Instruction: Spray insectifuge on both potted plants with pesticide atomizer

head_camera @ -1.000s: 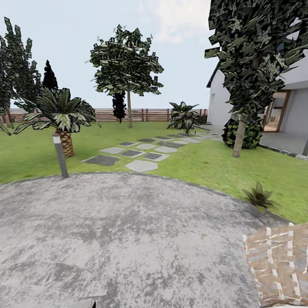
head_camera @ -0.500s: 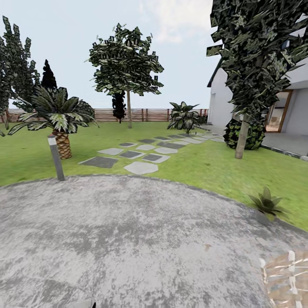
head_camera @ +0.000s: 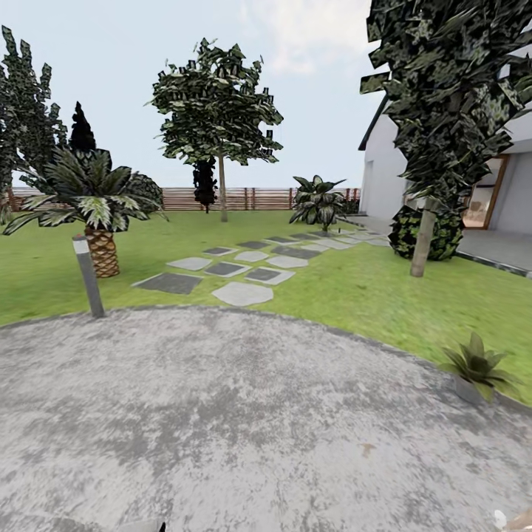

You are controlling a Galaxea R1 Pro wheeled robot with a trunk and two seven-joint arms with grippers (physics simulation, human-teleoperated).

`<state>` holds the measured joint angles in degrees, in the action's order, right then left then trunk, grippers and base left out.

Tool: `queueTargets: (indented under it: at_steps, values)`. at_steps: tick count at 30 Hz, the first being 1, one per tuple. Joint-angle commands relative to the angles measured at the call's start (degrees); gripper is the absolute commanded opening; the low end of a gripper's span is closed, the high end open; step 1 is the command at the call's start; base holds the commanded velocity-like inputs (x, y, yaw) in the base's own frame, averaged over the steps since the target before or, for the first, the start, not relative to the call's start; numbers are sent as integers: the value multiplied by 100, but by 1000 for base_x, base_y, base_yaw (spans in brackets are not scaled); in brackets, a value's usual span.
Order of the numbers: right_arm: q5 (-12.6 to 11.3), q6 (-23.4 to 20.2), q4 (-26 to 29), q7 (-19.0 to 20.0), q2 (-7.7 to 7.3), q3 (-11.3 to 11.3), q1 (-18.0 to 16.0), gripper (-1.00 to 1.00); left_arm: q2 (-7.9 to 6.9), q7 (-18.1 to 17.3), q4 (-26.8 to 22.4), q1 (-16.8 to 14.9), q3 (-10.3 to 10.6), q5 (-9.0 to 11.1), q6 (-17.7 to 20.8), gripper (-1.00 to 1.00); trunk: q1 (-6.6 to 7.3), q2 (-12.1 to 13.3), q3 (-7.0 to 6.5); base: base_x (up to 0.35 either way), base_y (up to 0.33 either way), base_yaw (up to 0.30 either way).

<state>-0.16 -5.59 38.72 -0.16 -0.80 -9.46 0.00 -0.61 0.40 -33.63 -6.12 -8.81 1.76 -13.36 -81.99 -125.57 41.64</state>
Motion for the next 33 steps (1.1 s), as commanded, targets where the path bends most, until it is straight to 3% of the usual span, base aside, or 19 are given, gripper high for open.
queueTargets:
  at_steps: [1, 33]
  values:
    - [-2, -33, 13, -2, 3, -3, 0, 100, 0, 4, 2, -3, 2, 18, -18, 100, -2, -2, 6, 308, 0, 0]
    - [-2, -32, 13, -2, 1, -3, 0, 100, 0, 4, 0, -3, 2, 18, -18, 100, -2, -2, 6, 308, 0, 0]
